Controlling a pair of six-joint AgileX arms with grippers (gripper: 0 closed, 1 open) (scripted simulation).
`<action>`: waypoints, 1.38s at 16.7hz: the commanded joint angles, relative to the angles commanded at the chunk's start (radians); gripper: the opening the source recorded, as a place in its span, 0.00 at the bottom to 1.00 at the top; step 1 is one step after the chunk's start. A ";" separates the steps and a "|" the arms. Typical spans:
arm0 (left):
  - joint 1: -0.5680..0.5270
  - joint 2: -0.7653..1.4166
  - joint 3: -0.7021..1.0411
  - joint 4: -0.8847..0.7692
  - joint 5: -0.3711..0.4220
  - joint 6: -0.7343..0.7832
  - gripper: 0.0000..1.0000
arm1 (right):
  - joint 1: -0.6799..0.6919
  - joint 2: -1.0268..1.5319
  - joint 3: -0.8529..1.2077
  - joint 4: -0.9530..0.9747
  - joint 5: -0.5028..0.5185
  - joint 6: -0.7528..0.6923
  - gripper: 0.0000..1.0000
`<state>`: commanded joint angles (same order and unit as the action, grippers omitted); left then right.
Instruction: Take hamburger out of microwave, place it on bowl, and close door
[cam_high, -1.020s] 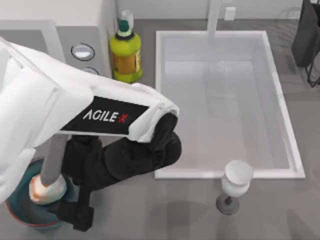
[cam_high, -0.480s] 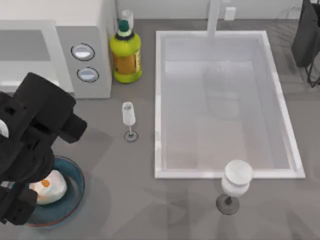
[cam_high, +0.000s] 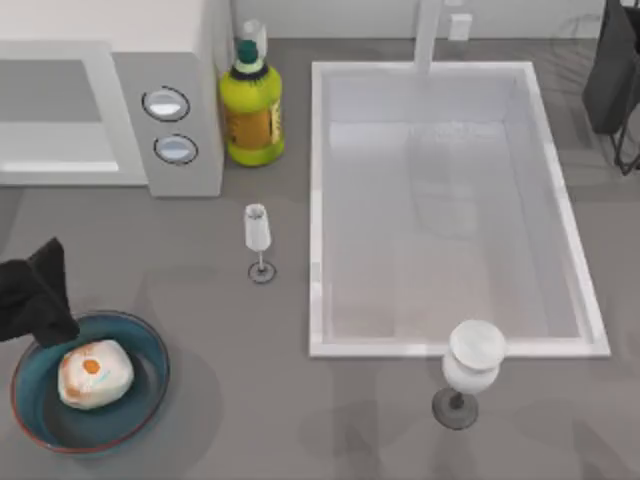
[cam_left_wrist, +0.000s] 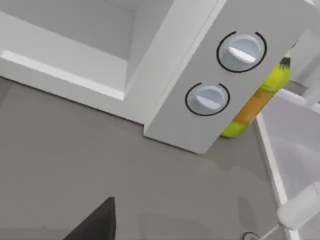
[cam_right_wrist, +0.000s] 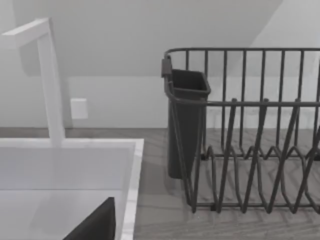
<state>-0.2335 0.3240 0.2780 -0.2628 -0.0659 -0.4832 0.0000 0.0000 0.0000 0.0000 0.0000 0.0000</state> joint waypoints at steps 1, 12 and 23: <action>0.040 -0.074 -0.052 0.051 0.016 0.095 1.00 | 0.000 0.000 0.000 0.000 0.000 0.000 1.00; 0.234 -0.324 -0.278 0.263 0.066 0.483 1.00 | 0.000 0.000 0.000 0.000 0.000 0.000 1.00; 0.234 -0.324 -0.278 0.263 0.066 0.483 0.32 | 0.000 0.000 0.000 0.000 0.000 0.000 1.00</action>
<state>0.0000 0.0000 0.0000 0.0000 0.0000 0.0000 0.0000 0.0000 0.0000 0.0000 0.0000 0.0000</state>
